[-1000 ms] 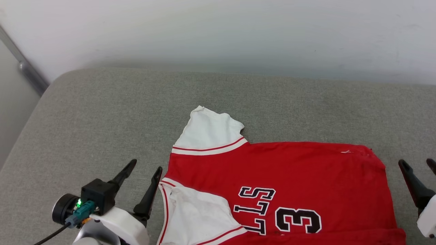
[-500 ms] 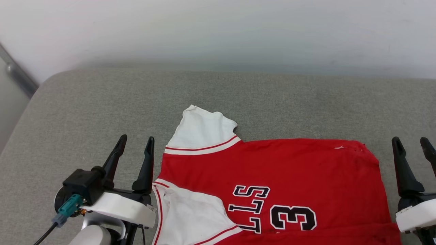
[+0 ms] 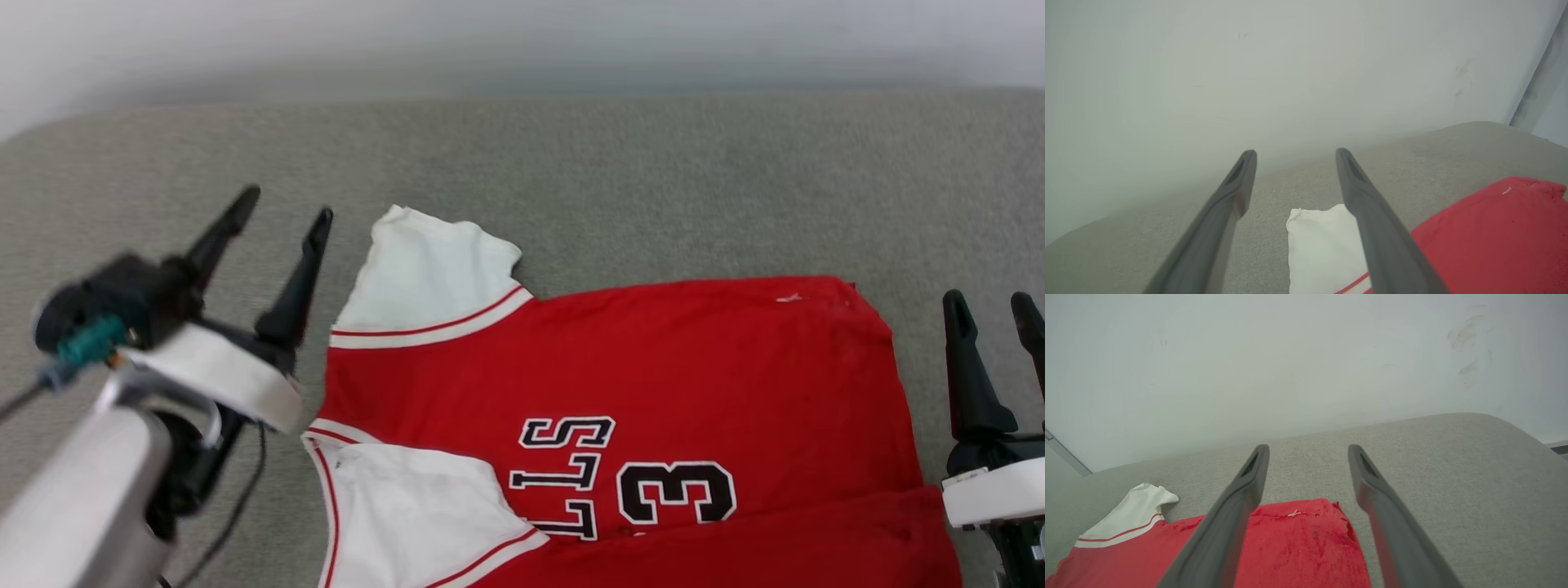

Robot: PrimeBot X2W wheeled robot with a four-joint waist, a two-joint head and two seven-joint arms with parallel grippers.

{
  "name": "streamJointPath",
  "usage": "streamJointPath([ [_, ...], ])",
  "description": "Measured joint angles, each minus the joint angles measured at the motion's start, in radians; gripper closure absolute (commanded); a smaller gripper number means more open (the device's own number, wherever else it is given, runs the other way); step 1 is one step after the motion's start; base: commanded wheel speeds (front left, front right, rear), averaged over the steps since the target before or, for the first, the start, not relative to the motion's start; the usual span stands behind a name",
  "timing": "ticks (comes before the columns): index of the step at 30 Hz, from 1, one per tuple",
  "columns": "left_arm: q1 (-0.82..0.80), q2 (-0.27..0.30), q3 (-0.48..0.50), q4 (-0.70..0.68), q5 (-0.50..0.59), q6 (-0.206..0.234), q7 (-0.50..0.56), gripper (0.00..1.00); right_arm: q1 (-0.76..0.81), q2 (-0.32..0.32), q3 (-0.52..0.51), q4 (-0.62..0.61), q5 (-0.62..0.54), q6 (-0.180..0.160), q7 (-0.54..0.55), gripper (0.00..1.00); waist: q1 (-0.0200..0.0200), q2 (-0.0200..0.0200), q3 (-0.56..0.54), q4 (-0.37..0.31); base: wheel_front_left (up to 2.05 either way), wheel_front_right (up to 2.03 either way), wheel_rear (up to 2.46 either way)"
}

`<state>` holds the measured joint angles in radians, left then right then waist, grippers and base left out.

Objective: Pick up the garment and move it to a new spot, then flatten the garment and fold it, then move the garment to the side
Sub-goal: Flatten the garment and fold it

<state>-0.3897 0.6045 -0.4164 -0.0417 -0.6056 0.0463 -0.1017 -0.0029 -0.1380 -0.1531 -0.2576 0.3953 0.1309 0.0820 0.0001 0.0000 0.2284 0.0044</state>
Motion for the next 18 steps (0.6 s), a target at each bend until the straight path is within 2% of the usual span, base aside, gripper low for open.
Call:
streamJointPath([
  [4, -0.151, 0.062, 0.006, 0.039, -0.042, -0.057, 0.167, 0.00, -0.018, 0.001, -0.002, -0.006, 0.005, 0.000, -0.009, 0.00, 0.0000, 0.0000, 0.066, -0.038, 0.00, 0.00, 0.00],
  [8, -0.281, 0.113, -0.006, 0.108, -0.115, -0.107, 0.395, 0.00, -0.044, -0.002, 0.004, 0.002, 0.006, 0.000, -0.022, 0.00, 0.0001, 0.0000, 0.131, -0.078, 0.00, 0.00, 0.00],
  [13, -0.389, 0.177, -0.044, 0.183, -0.199, -0.126, 0.697, 0.00, -0.062, 0.007, 0.015, 0.011, 0.007, 0.000, -0.036, 0.00, 0.0001, 0.0000, 0.193, -0.135, 0.00, 0.00, 0.00],
  [15, -0.420, 0.189, -0.049, 0.199, -0.231, -0.127, 0.787, 0.00, -0.070, 0.015, 0.024, 0.018, 0.007, 0.000, -0.042, 0.00, 0.0001, 0.0000, 0.214, -0.155, 0.00, 0.00, 0.00],
  [18, -0.454, 0.188, -0.044, 0.224, -0.297, -0.103, 0.901, 0.00, -0.073, 0.024, 0.034, 0.028, 0.006, 0.000, -0.048, 0.00, 0.0001, 0.0000, 0.243, -0.181, 0.00, 0.00, 0.00],
])
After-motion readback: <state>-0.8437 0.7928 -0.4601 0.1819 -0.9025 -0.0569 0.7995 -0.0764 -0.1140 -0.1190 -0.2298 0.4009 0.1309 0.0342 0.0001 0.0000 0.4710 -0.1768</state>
